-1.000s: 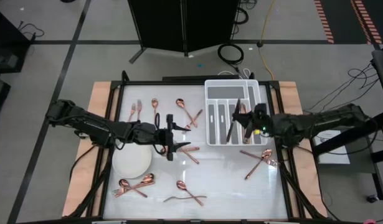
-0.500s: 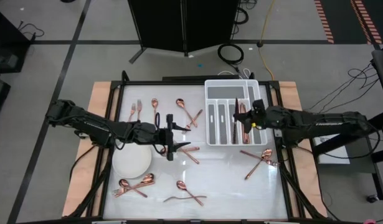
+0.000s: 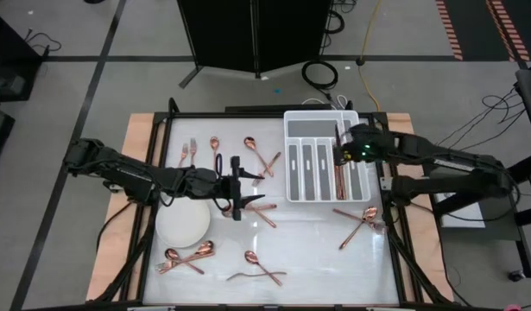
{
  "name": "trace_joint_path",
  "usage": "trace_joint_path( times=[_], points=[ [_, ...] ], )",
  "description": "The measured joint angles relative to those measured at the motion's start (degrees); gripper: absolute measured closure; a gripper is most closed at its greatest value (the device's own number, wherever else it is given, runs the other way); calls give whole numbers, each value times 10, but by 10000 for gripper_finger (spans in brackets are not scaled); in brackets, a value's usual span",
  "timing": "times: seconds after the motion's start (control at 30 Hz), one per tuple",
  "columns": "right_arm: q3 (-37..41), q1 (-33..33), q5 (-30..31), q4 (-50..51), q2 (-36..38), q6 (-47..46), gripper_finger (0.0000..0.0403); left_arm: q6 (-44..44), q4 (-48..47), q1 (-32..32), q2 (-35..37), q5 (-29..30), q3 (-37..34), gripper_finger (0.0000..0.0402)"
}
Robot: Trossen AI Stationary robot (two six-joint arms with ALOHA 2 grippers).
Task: Sort silverware
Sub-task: Put the bronze knife into the silverware tray
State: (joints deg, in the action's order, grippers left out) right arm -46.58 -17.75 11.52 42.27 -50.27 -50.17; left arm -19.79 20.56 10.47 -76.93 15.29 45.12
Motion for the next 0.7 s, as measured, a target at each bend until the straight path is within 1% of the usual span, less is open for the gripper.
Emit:
trace_joint_path(
  times=[0.2, 0.27, 0.43, 0.53, 0.7],
  points=[
    [0, -64, -83, 6, -71, 1, 403, 0, 0, 2, 0, 0, 0, 164],
    [0, -89, -102, 12, -90, 1, 403, 0, 0, 2, 0, 0, 0, 164],
    [0, -148, -102, 46, -145, 0, 403, 0, -1, 2, 0, 0, 0, 164],
    [0, -160, -119, 50, -179, 6, 403, 0, -1, 2, 0, 0, 0, 164],
    [0, -169, -119, 60, -235, 13, 403, 0, -1, 2, 0, 0, 0, 164]
  ],
)
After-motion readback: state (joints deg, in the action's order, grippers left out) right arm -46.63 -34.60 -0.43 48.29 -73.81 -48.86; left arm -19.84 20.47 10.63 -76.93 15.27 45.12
